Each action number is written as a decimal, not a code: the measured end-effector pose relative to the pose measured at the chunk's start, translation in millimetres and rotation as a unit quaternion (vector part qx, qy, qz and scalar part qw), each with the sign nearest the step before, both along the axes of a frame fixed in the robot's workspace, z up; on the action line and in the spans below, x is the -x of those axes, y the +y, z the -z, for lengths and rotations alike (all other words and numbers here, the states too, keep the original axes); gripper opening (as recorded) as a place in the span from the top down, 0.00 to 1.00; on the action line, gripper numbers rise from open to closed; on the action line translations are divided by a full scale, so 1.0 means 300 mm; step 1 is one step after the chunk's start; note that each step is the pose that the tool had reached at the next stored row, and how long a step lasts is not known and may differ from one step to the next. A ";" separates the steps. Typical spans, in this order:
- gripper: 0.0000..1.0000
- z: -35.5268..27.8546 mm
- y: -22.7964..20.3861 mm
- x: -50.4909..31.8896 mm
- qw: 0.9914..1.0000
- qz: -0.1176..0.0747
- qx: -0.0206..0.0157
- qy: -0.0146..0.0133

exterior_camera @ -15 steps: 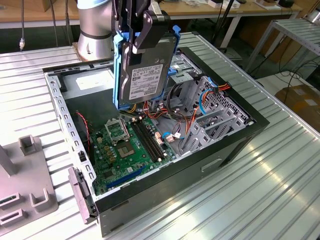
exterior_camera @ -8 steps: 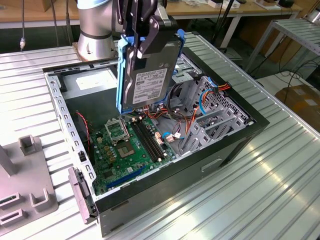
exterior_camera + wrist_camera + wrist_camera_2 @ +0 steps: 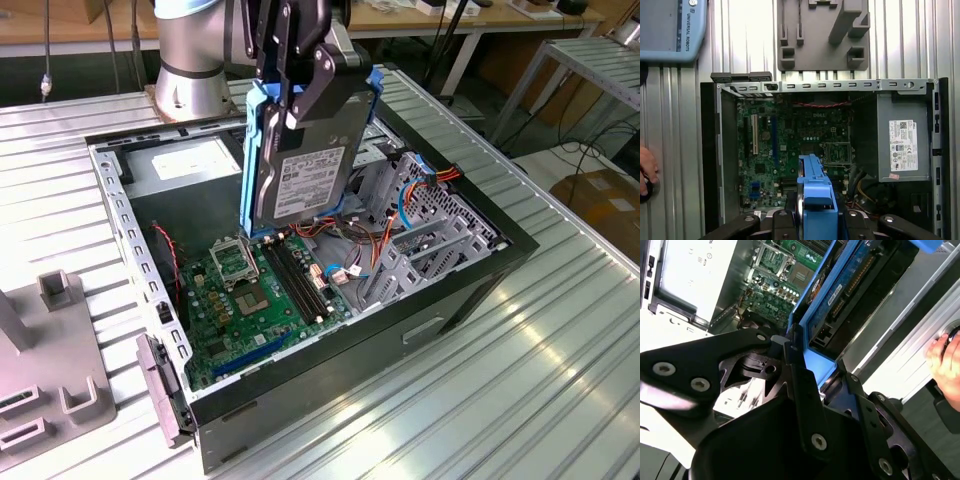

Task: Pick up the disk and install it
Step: 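Insert the disk into the insertion slot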

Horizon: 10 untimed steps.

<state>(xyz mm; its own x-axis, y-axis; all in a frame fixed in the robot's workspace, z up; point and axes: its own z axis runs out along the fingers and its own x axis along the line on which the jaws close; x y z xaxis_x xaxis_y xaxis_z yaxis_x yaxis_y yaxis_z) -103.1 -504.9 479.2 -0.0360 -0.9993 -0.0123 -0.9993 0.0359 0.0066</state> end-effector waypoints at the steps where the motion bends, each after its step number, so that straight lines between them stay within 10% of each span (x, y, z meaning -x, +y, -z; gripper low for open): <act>1: 0.63 0.000 -0.006 0.000 1.000 0.000 0.000 0.000; 10: 0.63 0.002 -0.043 -0.054 1.000 0.000 0.000 0.000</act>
